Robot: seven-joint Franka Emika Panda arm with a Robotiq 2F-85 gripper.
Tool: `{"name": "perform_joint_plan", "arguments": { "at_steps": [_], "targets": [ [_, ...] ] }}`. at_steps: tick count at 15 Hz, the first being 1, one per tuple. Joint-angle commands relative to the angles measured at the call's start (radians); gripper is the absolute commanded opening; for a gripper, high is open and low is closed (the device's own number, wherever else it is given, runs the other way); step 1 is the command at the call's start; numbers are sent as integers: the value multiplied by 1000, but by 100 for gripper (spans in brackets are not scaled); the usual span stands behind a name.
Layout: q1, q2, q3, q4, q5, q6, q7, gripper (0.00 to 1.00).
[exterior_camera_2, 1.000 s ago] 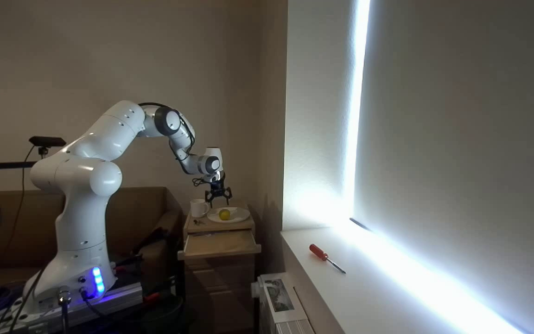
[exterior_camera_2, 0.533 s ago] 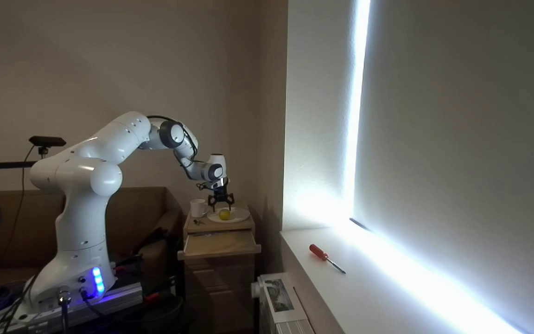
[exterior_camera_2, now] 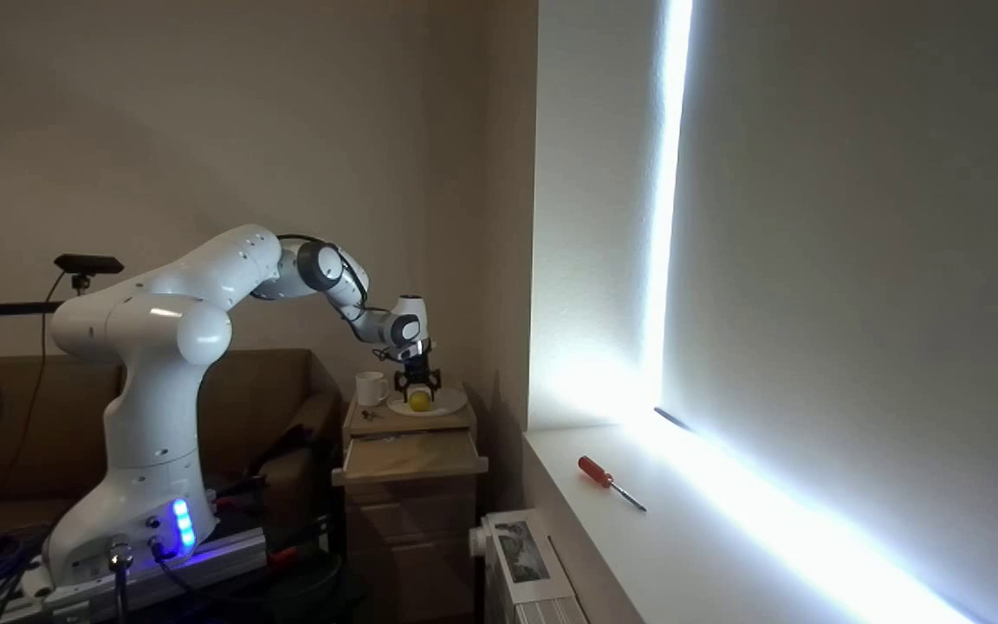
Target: Move the lemon from the plate to the pullout table
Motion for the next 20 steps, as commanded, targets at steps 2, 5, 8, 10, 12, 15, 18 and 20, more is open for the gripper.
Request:
{"name": "perform_joint_plan", "arguments": {
  "at_steps": [2,5,8,10,12,15,18,20],
  "targets": [
    [-7,51,-14,113,65,-95,0,53],
    [11,57,-54,129,107,-122,0,45],
    [29,-12,-75,67,67,-161,-17,45],
    [16,-84,-47,14,-47,-184,-5,45],
    [26,-155,-76,-34,-11,-252,-80,45],
    [-46,-267,-7,-100,-102,-345,-93,45],
    [-130,-340,33,-163,-141,-461,-92,45],
    [-197,-369,57,-215,-136,-507,-90,45]
  ]
}}
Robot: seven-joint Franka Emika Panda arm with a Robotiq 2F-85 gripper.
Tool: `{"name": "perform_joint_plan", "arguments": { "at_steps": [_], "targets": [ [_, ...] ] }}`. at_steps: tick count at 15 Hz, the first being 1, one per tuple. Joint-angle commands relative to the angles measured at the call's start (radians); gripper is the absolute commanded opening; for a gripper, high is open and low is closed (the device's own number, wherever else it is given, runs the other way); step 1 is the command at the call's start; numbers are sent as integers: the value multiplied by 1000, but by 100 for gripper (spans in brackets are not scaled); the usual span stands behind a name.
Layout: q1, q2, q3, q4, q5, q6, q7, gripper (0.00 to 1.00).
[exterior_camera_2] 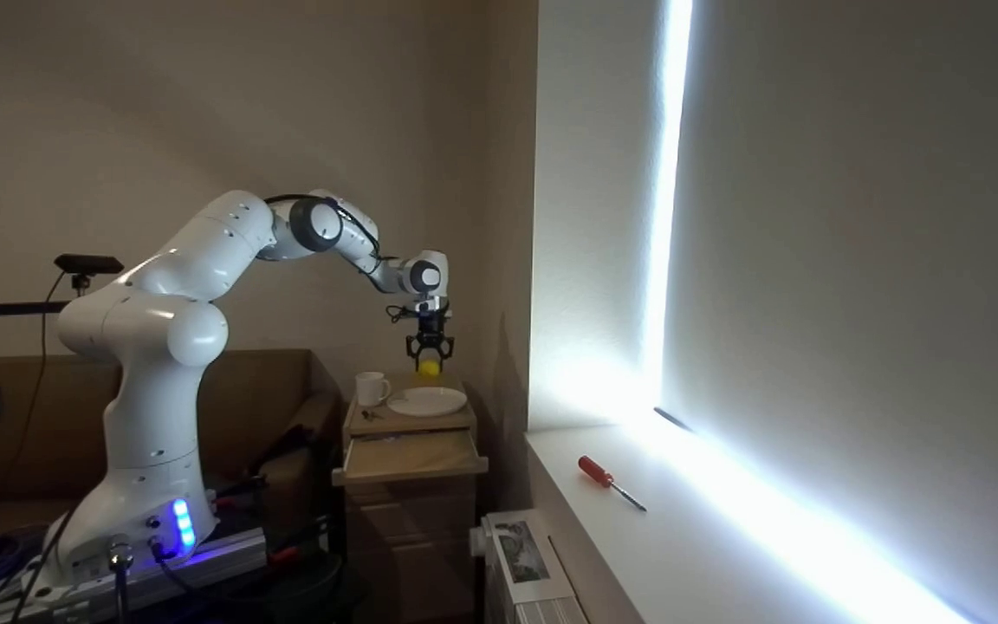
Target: Move the lemon from the plate to the pullout table
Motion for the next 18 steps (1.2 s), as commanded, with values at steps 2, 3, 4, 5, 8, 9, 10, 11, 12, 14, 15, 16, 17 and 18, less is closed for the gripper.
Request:
{"name": "perform_joint_plan", "arguments": {
  "at_steps": [2,3,4,5,8,9,10,11,12,14,15,16,17,18],
  "targets": [
    [-149,-87,70,-170,2,-55,2,45],
    [-173,-84,71,-192,3,-52,7,45],
    [-194,-82,73,-217,7,-52,14,45],
    [-212,-80,73,-241,11,-47,18,45],
    [-259,-79,86,-300,38,-57,11,45],
    [-267,-85,93,-324,48,-51,2,45],
    [-269,-95,97,-350,48,-29,-12,45],
    [-266,-110,103,-378,42,-7,-29,45],
    [-262,-117,106,-393,33,2,-40,45],
    [-262,-122,118,-410,35,1,-55,45],
    [-257,-124,120,-419,29,12,-57,45],
    [-249,-130,121,-432,14,30,-65,45],
    [-235,-131,115,-447,-13,74,-71,45],
    [-227,-128,111,-456,-37,124,-83,45]
  ]
}}
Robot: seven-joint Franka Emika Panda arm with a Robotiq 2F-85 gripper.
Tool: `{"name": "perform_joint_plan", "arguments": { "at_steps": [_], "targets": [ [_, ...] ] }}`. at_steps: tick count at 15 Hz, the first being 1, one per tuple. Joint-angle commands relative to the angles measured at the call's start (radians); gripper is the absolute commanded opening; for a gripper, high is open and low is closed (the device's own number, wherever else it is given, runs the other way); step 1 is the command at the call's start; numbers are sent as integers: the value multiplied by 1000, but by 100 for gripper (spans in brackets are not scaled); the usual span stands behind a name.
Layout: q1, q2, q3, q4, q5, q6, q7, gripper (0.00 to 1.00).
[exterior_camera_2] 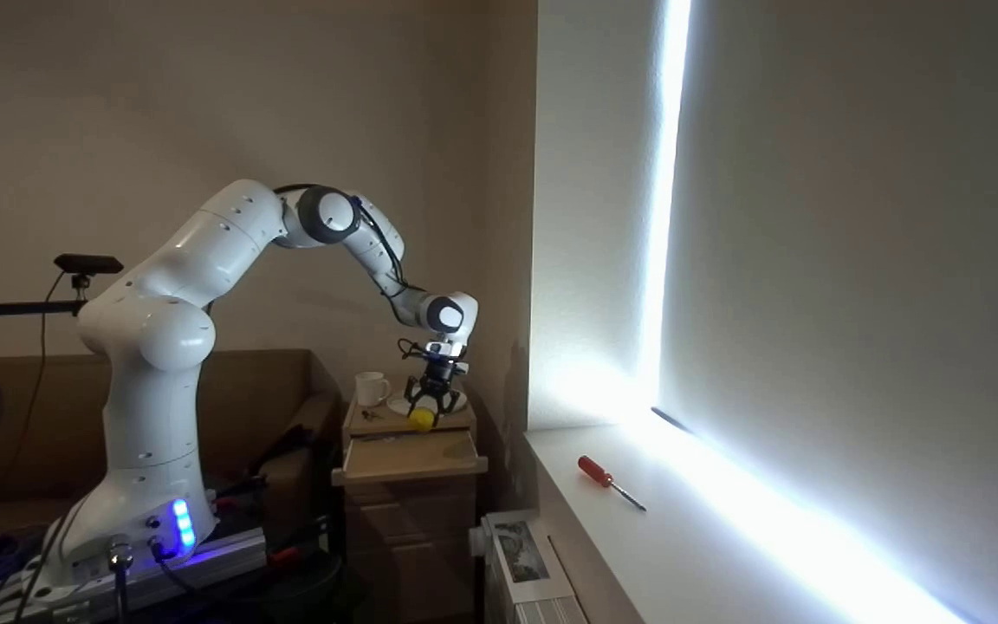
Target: Move the lemon from the plate to the pullout table
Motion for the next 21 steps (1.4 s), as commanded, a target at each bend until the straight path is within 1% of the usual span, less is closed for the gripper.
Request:
{"name": "perform_joint_plan", "arguments": {
  "at_steps": [1,2,3,4,5,8,9,12,13,15,19,21],
  "targets": [
    [20,-34,-5,-84,-69,154,-41,45],
    [36,-23,-18,-89,-111,206,-35,45],
    [32,-9,-6,-81,-119,221,-48,45],
    [41,4,-6,-74,-141,235,-47,45],
    [37,14,10,-66,-136,238,-67,45],
    [56,35,14,-54,-141,251,-69,45],
    [54,37,7,-49,-130,225,-50,70],
    [66,42,9,-48,-131,234,-50,70],
    [70,64,3,-24,-129,237,-27,45],
    [74,117,7,15,-120,221,5,45],
    [71,210,23,64,-94,263,43,45],
    [65,223,24,87,-83,275,52,45]
  ]
}}
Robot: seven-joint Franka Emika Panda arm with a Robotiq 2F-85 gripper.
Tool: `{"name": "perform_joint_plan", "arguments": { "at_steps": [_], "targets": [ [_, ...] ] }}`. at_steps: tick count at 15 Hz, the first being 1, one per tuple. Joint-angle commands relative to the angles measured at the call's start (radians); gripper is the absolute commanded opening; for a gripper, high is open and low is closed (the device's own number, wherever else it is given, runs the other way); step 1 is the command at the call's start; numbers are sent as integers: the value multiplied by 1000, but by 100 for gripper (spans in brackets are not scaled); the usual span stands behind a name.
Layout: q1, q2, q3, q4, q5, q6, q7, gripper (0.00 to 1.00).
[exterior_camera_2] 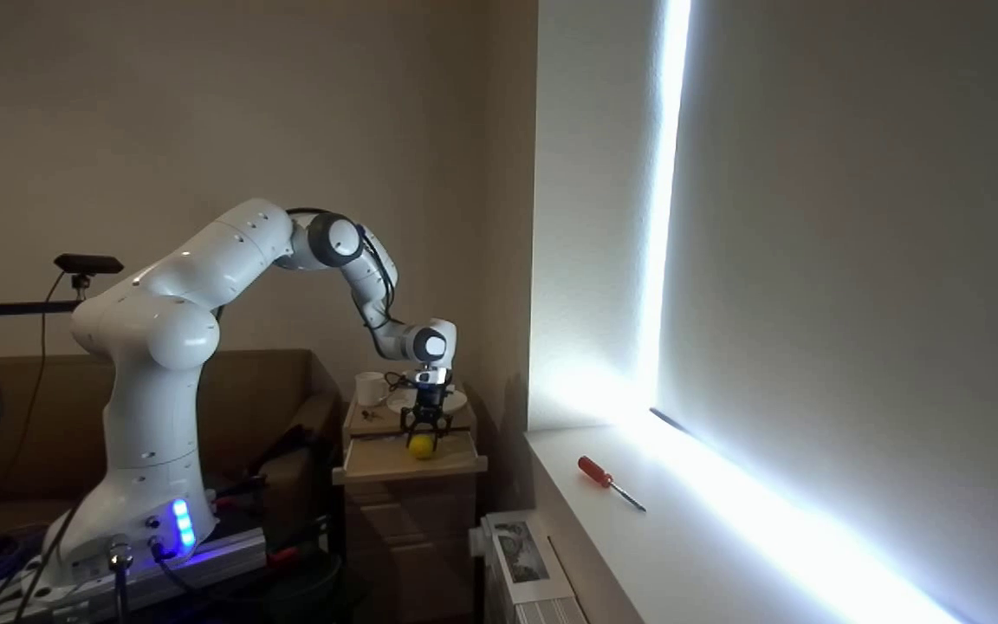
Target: Move the lemon from the plate to the pullout table
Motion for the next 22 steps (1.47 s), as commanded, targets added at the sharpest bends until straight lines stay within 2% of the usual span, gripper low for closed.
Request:
{"name": "perform_joint_plan", "arguments": {
  "at_steps": [1,2,3,4,5,6,9,14,18,20,22],
  "targets": [
    [-17,73,13,69,41,48,12,45],
    [-26,82,19,81,59,42,7,45],
    [-31,85,24,87,71,32,-4,51],
    [-26,87,19,81,66,32,-15,93],
    [-27,87,17,73,61,42,-33,93],
    [-29,94,11,71,54,36,-42,99],
    [-47,91,16,43,56,71,-96,100],
    [-31,16,2,-46,42,233,-153,100],
    [-70,-63,47,-172,72,354,-324,100],
    [-103,-105,79,-233,93,354,-439,100],
    [-108,-152,79,-293,117,359,-500,100]
  ]
}}
